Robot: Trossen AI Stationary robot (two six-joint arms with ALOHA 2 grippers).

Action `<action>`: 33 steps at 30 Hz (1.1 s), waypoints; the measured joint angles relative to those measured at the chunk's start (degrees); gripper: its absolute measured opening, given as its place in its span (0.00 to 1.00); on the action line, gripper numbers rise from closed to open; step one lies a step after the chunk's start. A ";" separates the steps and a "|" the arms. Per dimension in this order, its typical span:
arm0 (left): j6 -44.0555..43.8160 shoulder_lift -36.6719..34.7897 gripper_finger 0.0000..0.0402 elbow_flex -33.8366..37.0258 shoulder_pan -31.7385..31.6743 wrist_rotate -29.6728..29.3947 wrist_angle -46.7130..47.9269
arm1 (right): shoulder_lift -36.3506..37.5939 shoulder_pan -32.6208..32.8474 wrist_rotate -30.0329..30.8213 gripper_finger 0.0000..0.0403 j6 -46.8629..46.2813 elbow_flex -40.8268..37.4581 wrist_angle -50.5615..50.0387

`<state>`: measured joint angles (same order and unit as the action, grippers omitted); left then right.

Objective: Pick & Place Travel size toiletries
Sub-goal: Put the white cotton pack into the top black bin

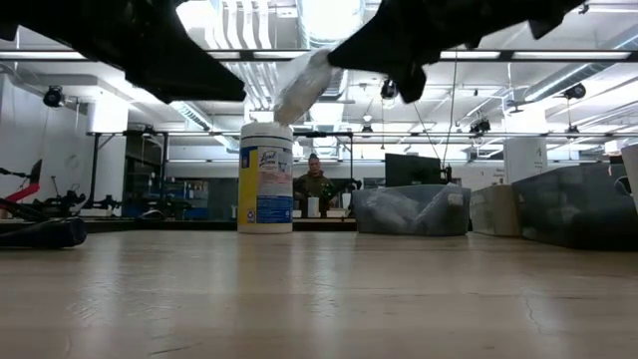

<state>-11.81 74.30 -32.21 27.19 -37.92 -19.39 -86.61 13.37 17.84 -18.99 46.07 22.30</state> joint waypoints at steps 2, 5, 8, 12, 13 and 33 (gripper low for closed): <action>-1.16 0.00 0.43 0.03 0.11 0.04 0.77 | 2.63 -0.28 3.43 0.02 1.01 -0.08 -3.54; -3.15 0.00 0.43 0.03 0.32 0.06 1.85 | 6.51 -1.24 9.31 0.02 1.23 -0.31 -8.96; -4.65 0.00 0.43 0.04 0.62 0.04 2.54 | 9.97 -2.87 13.92 0.02 1.19 -0.60 -14.16; -4.92 0.00 0.43 0.12 0.84 0.51 2.62 | 13.71 -6.35 16.90 0.02 -0.10 -1.22 -20.78; -5.20 0.00 0.43 0.10 0.84 0.62 2.66 | 14.55 -7.42 16.88 0.02 -0.34 -1.36 -22.01; -6.49 0.00 0.43 0.42 0.91 1.04 3.66 | 17.77 -25.23 16.84 0.02 -3.53 -8.88 -25.17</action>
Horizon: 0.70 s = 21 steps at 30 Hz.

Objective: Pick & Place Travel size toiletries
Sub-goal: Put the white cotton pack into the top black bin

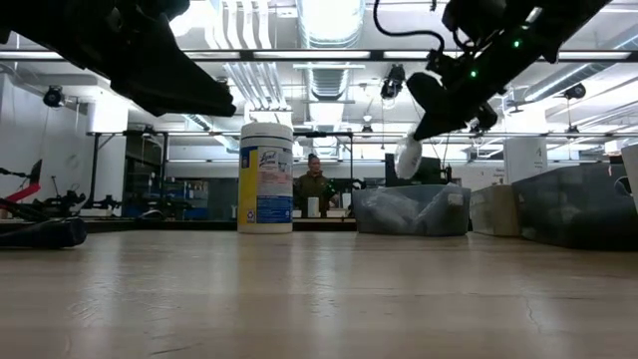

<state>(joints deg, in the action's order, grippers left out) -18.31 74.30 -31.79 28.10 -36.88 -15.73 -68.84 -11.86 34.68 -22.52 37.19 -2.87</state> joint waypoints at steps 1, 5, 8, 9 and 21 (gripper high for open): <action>-0.02 0.00 0.43 0.02 0.00 0.00 0.09 | 0.00 -0.43 -0.02 0.02 0.00 -0.32 -0.02; -0.22 0.00 0.43 0.13 0.00 0.00 0.07 | 0.00 -2.05 -0.01 0.02 -0.01 -1.10 0.02; -0.22 0.00 0.43 0.13 0.00 0.00 0.07 | 0.00 -3.16 0.03 0.02 -0.02 -1.37 0.05; -0.22 0.00 0.43 0.13 0.00 0.00 0.07 | 0.00 -3.54 0.04 0.02 0.00 -1.50 0.07; -0.39 0.02 0.43 0.13 0.00 0.00 -0.11 | 0.00 -5.49 0.24 0.02 0.00 -3.26 0.34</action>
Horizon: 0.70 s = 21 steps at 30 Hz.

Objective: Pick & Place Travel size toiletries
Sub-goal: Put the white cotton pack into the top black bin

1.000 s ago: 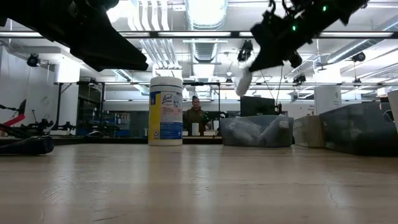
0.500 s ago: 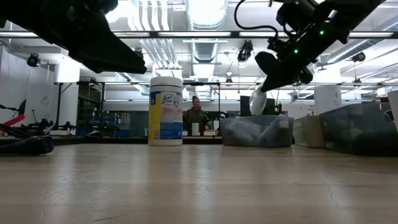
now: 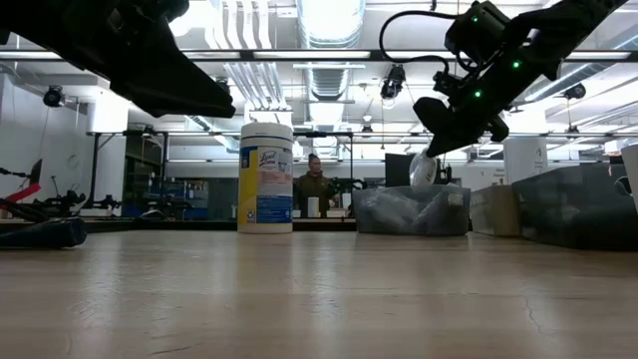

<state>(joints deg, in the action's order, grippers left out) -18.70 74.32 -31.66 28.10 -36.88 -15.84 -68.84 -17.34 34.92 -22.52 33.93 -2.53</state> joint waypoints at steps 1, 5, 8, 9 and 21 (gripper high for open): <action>-0.02 0.00 0.43 0.00 0.01 0.00 0.00 | 0.00 0.00 0.02 0.02 0.00 0.00 0.03; -0.57 0.00 0.43 0.00 0.00 0.00 0.02 | 0.00 0.03 0.02 0.02 0.00 0.00 -0.02; -0.74 0.00 0.43 0.00 0.00 0.00 0.04 | 0.00 0.04 0.02 0.02 0.00 -0.11 -0.07; -0.80 0.00 0.43 0.00 0.00 0.00 0.02 | -0.02 0.04 0.02 0.02 -0.01 -0.15 -0.10; -0.83 0.00 0.43 0.00 0.02 0.00 0.20 | -0.02 0.04 0.07 0.12 0.00 -0.24 -0.08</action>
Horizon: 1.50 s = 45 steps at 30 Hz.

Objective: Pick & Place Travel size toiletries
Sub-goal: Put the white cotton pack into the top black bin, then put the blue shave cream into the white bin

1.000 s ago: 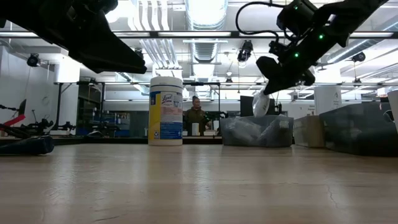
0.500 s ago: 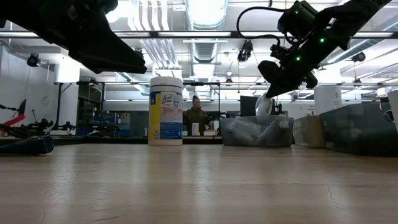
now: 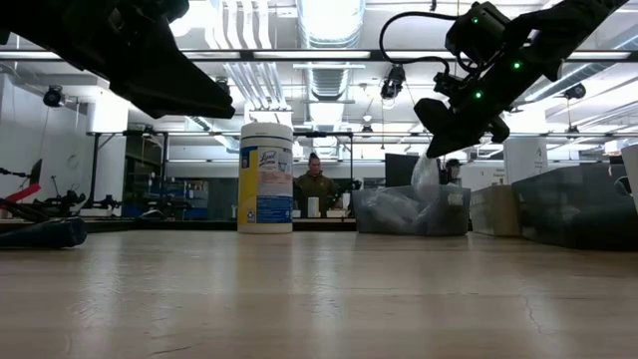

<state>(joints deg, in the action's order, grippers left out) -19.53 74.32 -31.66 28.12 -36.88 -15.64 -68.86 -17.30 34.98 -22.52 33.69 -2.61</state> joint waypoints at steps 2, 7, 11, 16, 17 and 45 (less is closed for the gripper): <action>0.00 0.00 0.43 0.00 -0.02 0.00 -0.02 | 0.00 0.00 0.00 0.16 0.00 0.00 0.00; 0.00 0.00 0.43 0.00 -0.02 0.00 -0.02 | 0.00 0.00 0.02 0.25 -0.02 0.00 -0.02; 0.00 0.00 0.43 0.00 -0.02 0.00 0.06 | 0.00 0.00 -0.08 0.32 -0.01 -0.05 -0.03; 0.00 0.00 0.43 0.00 0.00 0.00 0.24 | 0.00 0.04 -0.28 0.39 0.00 -0.09 -0.11; 0.00 0.00 0.43 0.00 0.00 0.00 0.24 | 0.00 0.04 -0.30 0.40 0.02 -0.09 -0.12; -1.28 -12.87 0.43 0.00 0.28 0.43 21.46 | 0.81 14.08 -1.11 0.41 0.22 0.76 4.36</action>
<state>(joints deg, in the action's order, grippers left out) -20.81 61.45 -31.66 28.40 -36.46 5.82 -68.05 -3.22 33.87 -22.31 34.46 1.75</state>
